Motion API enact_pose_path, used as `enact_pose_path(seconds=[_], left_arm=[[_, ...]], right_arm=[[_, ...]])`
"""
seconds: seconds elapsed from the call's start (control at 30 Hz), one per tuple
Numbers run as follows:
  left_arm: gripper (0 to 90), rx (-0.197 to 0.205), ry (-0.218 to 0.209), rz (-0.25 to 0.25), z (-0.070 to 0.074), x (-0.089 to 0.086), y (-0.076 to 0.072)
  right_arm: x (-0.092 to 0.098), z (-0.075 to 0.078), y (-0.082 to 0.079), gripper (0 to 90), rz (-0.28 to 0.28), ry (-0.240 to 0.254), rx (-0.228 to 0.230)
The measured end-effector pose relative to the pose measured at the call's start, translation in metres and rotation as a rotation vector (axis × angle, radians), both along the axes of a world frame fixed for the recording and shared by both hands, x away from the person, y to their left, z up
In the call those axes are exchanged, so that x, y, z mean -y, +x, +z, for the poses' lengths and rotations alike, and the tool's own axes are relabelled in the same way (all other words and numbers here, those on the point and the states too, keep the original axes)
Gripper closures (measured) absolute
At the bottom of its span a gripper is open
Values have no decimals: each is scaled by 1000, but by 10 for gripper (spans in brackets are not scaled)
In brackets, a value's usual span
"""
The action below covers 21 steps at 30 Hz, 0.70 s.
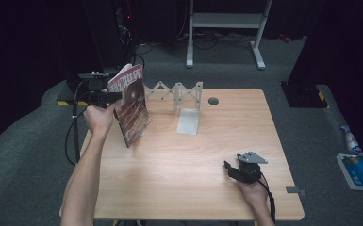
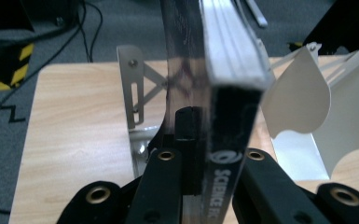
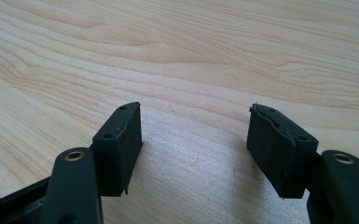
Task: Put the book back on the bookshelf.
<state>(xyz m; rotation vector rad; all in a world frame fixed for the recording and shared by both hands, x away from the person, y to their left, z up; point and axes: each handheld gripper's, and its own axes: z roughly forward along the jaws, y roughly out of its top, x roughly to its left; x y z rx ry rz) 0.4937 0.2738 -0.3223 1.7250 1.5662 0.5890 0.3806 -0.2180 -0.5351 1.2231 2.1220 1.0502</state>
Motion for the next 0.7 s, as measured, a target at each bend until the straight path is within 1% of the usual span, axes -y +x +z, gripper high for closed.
enact_pose_path(seconds=[0.03,0.1,0.23,0.5,0.57,0.7], left_arm=[[839,12,-2,3,0,0,-1],[839,31,9,2,0,1,-1],[839,54,15,10,-1,4,-1],[838,107,49,9,-3,9,-1],[839,126,41,14,-5,10,-2],[838,152,34,22,-9,9,-4]], right_arm=[[0,0,0,355,0,0,0],[0,0,0,355,0,0,0],[0,0,0,355,0,0,0],[0,0,0,355,0,0,-1],[0,0,0,355,0,0,-1],[0,0,0,355,0,0,-1]])
